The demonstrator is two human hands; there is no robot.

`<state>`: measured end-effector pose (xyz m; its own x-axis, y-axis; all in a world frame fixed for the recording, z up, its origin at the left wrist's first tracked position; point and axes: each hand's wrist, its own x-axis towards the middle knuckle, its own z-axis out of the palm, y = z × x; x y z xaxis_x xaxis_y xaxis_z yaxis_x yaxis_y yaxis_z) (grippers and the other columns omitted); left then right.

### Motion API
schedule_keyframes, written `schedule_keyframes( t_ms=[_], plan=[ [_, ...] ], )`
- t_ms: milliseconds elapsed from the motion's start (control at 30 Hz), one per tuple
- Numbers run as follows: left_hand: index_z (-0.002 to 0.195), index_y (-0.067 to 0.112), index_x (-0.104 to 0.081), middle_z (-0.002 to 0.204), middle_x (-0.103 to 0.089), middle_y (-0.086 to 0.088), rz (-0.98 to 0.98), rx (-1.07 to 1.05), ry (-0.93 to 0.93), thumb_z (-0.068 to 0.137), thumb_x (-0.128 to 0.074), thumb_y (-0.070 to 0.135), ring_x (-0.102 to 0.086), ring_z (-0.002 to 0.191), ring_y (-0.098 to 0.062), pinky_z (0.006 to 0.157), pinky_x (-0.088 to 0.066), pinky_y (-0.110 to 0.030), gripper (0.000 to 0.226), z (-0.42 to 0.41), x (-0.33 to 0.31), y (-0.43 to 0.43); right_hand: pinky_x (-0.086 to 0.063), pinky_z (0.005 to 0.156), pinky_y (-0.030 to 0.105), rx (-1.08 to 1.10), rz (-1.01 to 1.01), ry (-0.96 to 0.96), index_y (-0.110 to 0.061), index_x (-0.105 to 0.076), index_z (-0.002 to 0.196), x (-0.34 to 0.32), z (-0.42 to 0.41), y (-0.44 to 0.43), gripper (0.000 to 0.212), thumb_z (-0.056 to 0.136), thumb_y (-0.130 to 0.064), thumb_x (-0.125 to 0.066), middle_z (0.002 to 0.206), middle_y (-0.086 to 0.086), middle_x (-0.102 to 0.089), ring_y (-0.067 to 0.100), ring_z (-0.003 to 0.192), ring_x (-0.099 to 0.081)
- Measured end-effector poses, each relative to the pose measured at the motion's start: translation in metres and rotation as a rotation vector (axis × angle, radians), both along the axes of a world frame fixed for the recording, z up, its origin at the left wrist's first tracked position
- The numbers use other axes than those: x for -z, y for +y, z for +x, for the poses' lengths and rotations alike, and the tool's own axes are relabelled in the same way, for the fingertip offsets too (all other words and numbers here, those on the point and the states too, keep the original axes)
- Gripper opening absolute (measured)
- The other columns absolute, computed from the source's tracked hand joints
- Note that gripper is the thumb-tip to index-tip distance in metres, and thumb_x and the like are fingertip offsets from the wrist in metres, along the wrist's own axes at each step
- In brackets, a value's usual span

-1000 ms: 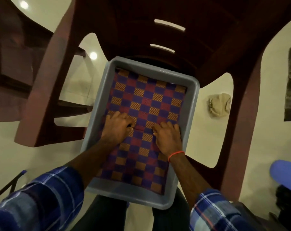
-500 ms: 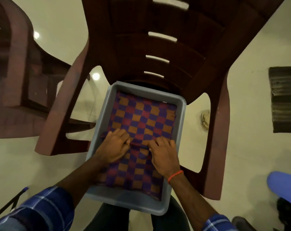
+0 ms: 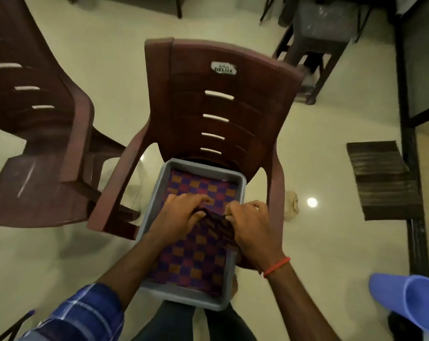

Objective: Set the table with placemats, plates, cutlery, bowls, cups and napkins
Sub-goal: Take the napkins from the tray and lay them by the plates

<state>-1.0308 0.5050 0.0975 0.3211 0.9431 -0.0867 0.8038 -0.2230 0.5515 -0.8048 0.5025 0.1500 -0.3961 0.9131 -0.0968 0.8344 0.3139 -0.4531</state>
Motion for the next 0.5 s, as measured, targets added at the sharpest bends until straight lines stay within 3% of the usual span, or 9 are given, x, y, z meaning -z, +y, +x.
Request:
schedule_keyframes(
  t_ms=[67, 133, 267, 367, 500],
  plan=[
    [0.110, 0.034, -0.063, 0.089, -0.060, 0.015, 0.099, 0.070, 0.020, 0.096, -0.060, 0.039, -0.054, 0.083, -0.012, 0.077, -0.034, -0.035, 0.016, 0.005, -0.027, 0.003, -0.033, 0.083, 0.035, 0.067, 0.074, -0.002, -0.029, -0.047, 0.087, -0.031, 0.015, 0.002, 0.013, 0.100, -0.027, -0.048, 0.070, -0.011, -0.057, 0.018, 0.069, -0.052],
    [0.101, 0.033, -0.066, 0.085, -0.062, 0.012, 0.162, 0.125, 0.050, 0.093, -0.052, 0.046, -0.058, 0.081, -0.016, 0.076, -0.038, -0.037, 0.021, 0.014, -0.059, 0.004, -0.033, 0.081, 0.035, 0.129, 0.173, 0.001, -0.028, -0.055, 0.086, -0.063, 0.033, -0.001, 0.010, 0.094, -0.025, -0.061, 0.068, -0.014, -0.055, 0.017, 0.068, -0.054],
    [0.102, 0.033, -0.072, 0.094, -0.066, 0.014, 0.258, 0.239, 0.056, 0.092, -0.050, 0.051, -0.055, 0.093, -0.012, 0.087, -0.038, -0.039, 0.030, 0.042, -0.119, 0.009, -0.038, 0.086, 0.037, 0.270, 0.258, 0.109, -0.028, -0.063, 0.096, -0.103, 0.071, -0.014, 0.005, 0.092, -0.031, -0.062, 0.076, -0.014, -0.065, 0.011, 0.073, -0.059],
    [0.102, 0.027, -0.072, 0.093, -0.069, 0.010, 0.216, 0.355, 0.012, 0.094, -0.051, 0.046, -0.061, 0.089, -0.014, 0.077, -0.048, -0.038, 0.029, 0.071, -0.162, 0.012, -0.040, 0.087, 0.036, 0.377, 0.307, 0.140, -0.025, -0.069, 0.106, -0.126, 0.093, -0.027, 0.014, 0.093, -0.028, -0.069, 0.080, -0.011, -0.069, 0.012, 0.077, -0.061],
    [0.100, 0.027, -0.068, 0.088, -0.069, 0.006, 0.180, 0.327, 0.025, 0.093, -0.051, 0.046, -0.065, 0.084, -0.018, 0.068, -0.052, -0.039, 0.026, 0.104, -0.194, 0.006, -0.055, 0.076, 0.036, 0.448, 0.374, 0.034, -0.019, -0.074, 0.103, -0.155, 0.108, -0.055, 0.014, 0.094, -0.028, -0.068, 0.089, -0.002, -0.074, 0.018, 0.080, -0.065]
  ],
)
